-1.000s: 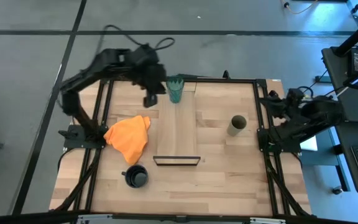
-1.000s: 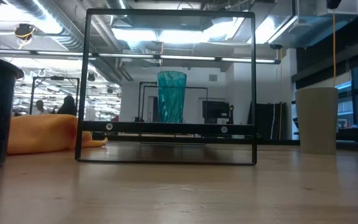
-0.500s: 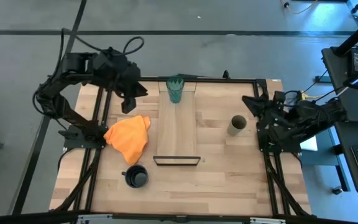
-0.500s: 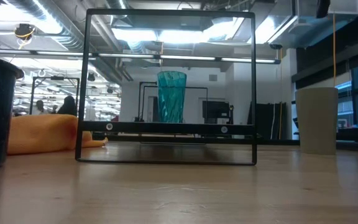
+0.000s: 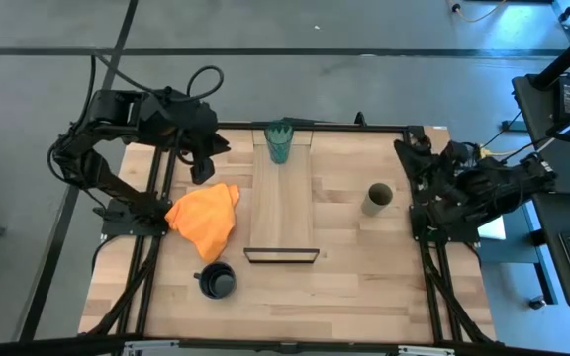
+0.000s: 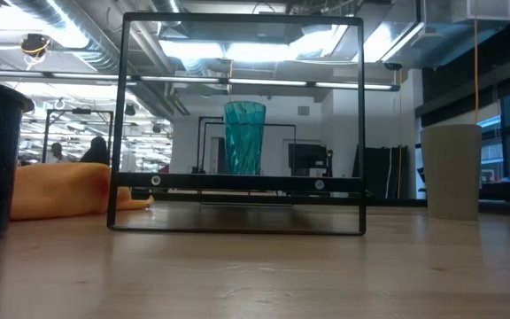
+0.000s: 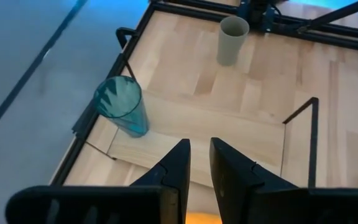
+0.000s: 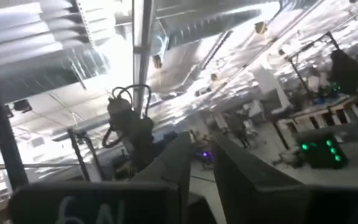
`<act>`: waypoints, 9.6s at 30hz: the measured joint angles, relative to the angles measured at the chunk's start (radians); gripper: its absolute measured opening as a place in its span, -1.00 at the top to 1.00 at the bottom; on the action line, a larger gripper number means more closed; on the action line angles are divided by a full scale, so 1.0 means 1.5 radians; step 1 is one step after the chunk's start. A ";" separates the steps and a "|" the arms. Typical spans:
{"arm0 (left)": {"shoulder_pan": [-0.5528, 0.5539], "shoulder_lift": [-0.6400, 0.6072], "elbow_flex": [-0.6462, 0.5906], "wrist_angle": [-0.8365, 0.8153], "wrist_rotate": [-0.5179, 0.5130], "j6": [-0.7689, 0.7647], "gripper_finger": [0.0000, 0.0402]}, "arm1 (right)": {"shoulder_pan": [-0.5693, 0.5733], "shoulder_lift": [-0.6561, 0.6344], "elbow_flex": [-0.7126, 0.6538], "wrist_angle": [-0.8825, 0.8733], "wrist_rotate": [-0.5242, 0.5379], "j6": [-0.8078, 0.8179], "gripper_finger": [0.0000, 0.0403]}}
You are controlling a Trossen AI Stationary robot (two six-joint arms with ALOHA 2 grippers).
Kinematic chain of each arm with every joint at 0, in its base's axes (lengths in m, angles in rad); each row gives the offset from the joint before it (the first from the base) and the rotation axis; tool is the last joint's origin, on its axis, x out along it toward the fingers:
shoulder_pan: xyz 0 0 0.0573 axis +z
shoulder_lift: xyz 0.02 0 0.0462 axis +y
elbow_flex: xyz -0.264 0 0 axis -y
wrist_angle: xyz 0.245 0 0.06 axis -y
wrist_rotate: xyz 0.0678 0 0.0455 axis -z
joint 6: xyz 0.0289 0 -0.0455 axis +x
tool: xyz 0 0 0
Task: Stack small to large cups/mugs on shelf
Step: Put the gray cup on the shelf, then put the blue mug on the shelf
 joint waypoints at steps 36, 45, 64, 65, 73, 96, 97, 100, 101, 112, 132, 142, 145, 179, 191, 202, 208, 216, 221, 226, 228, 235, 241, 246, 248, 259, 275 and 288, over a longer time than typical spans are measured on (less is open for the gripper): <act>0.006 0.001 -0.138 -0.026 -0.083 0.013 0.72 | -0.282 0.280 0.386 -1.474 -0.249 0.631 0.27; 0.006 0.001 -0.206 -0.023 -0.082 0.000 0.72 | -0.291 0.280 0.287 -1.380 -0.324 0.629 0.18; 0.006 0.001 -0.246 0.039 -0.081 0.013 0.72 | -0.302 0.280 0.139 -1.270 -0.311 0.651 0.17; 0.006 0.001 -0.246 0.040 -0.082 0.013 0.72 | -0.302 0.280 0.135 -1.258 -0.311 0.652 0.17; 0.006 0.001 -0.246 0.048 -0.082 0.018 0.72 | -0.302 0.280 0.123 -1.240 -0.310 0.666 0.29; 0.006 0.001 -0.246 0.061 -0.082 0.025 0.72 | -0.302 0.303 0.255 -1.273 -0.309 0.611 0.96; 0.006 0.001 -0.246 0.061 -0.082 0.021 0.72 | -0.302 0.316 0.275 -1.278 -0.312 0.599 0.96; 0.006 0.001 -0.246 0.061 -0.082 0.015 0.72 | -0.302 0.375 0.344 -1.301 -0.329 0.555 0.93; 0.006 0.001 -0.246 0.061 -0.082 0.014 0.72 | -0.302 0.400 0.369 -1.311 -0.331 0.538 0.92; -0.007 0.001 -0.246 0.037 -0.083 -0.011 0.72 | -0.358 0.633 0.671 -1.320 -0.362 0.384 0.92; -0.070 -0.002 -0.246 -0.002 -0.123 -0.036 0.72 | -0.387 0.957 1.049 -1.340 -0.433 0.295 0.91; -0.085 -0.033 -0.246 -0.004 -0.168 -0.058 0.72 | -0.362 1.019 1.081 -1.345 -0.459 0.298 0.91; -0.085 -0.042 -0.247 -0.004 -0.169 -0.060 0.72 | -0.361 1.019 1.081 -1.342 -0.447 0.298 0.91; -0.085 -0.049 -0.247 -0.004 -0.179 -0.069 0.72 | -0.362 1.038 1.085 -1.335 -0.392 0.292 0.52; -0.096 -0.089 -0.384 0.001 -0.105 -0.092 0.72 | -0.362 0.968 1.150 -1.256 -0.391 0.228 0.46; -0.212 -0.226 -0.704 0.175 0.003 -0.165 0.75 | -0.335 0.911 1.164 -1.292 -0.390 0.180 0.46; -0.297 -0.321 -0.834 0.296 0.053 -0.366 0.68 | -0.322 0.891 1.164 -1.299 -0.359 0.177 0.46; -0.393 -0.321 -0.927 0.446 0.107 -0.538 0.47 | -0.326 0.893 1.161 -1.305 -0.357 0.174 0.46; -0.435 -0.302 -0.931 0.485 0.106 -0.600 0.43 | -0.331 0.893 1.160 -1.313 -0.357 0.173 0.46; -0.481 -0.269 -0.931 0.512 0.110 -0.634 0.42 | -0.333 0.893 1.160 -1.315 -0.357 0.165 0.46; -0.494 -0.253 -0.931 0.525 0.110 -0.636 0.42 | -0.333 0.893 1.160 -1.315 -0.357 0.160 0.46; -0.503 -0.201 -0.931 0.525 0.102 -0.651 0.42 | -0.332 0.893 1.160 -1.315 -0.357 0.158 0.46; -0.502 -0.164 -0.931 0.525 0.058 -0.652 0.42 | -0.332 0.893 1.160 -1.315 -0.357 0.157 0.46; -0.502 -0.144 -0.930 0.525 0.043 -0.659 0.42 | -0.332 0.893 1.160 -1.315 -0.357 0.157 0.46; -0.502 -0.137 -0.930 0.526 0.039 -0.658 0.42 | -0.332 0.893 1.160 -1.315 -0.357 0.156 0.46; -0.486 -0.100 -0.930 0.525 0.038 -0.633 0.62 | -0.333 0.893 1.160 -1.315 -0.357 0.140 0.46; -0.375 -0.186 -0.930 0.463 0.054 -0.577 0.92 | -0.333 0.893 1.160 -1.378 -0.356 0.142 0.46; -0.269 -0.304 -0.892 0.386 0.031 -0.560 0.92 | -0.332 0.893 1.160 -1.479 -0.259 0.181 0.46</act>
